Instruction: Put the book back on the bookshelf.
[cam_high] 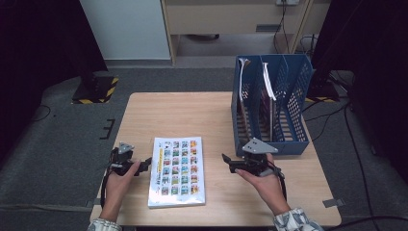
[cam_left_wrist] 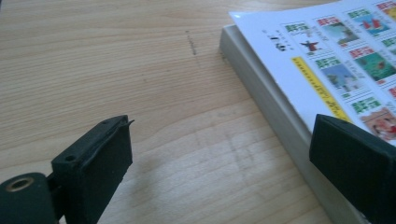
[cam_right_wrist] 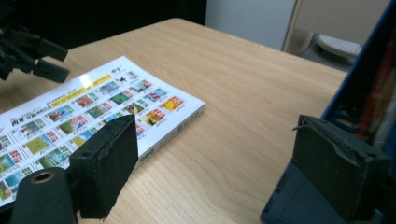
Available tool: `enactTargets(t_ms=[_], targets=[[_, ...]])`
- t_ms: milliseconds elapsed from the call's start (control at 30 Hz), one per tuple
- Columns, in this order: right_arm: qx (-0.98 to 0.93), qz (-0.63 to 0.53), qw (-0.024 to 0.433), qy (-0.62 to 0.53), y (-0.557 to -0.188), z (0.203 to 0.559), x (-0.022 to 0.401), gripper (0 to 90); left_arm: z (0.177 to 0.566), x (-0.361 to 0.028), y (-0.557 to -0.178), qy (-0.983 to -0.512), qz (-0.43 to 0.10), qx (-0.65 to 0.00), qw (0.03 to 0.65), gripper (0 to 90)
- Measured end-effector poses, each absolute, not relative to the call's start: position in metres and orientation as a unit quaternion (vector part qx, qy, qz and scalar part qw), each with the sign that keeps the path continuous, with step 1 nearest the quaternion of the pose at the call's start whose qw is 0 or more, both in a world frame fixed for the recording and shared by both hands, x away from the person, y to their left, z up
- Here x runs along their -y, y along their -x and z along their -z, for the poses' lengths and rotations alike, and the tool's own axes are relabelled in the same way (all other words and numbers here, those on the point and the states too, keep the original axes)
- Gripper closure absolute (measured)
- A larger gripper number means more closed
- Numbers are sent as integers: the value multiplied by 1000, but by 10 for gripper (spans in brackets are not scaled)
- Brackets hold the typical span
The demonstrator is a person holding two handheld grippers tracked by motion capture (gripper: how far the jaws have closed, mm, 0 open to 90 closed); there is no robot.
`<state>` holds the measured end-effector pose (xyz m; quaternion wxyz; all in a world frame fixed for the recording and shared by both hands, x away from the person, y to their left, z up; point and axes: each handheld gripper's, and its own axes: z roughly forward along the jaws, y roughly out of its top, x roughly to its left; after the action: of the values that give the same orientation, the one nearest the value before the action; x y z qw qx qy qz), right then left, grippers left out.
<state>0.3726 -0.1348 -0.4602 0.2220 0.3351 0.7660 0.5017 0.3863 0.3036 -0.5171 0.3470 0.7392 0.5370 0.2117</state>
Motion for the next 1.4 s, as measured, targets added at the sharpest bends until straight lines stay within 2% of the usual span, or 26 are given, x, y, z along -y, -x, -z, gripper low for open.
enactTargets(t_ms=[833,1400], targets=[[-826,-450,164,-298,-380,493,64,145,509,-273,-378,-772,-183,-500,346,63],[-822,-453,148,-311,-393,497,53,144,517,-261,-378,-780,-172,-499,336,55]])
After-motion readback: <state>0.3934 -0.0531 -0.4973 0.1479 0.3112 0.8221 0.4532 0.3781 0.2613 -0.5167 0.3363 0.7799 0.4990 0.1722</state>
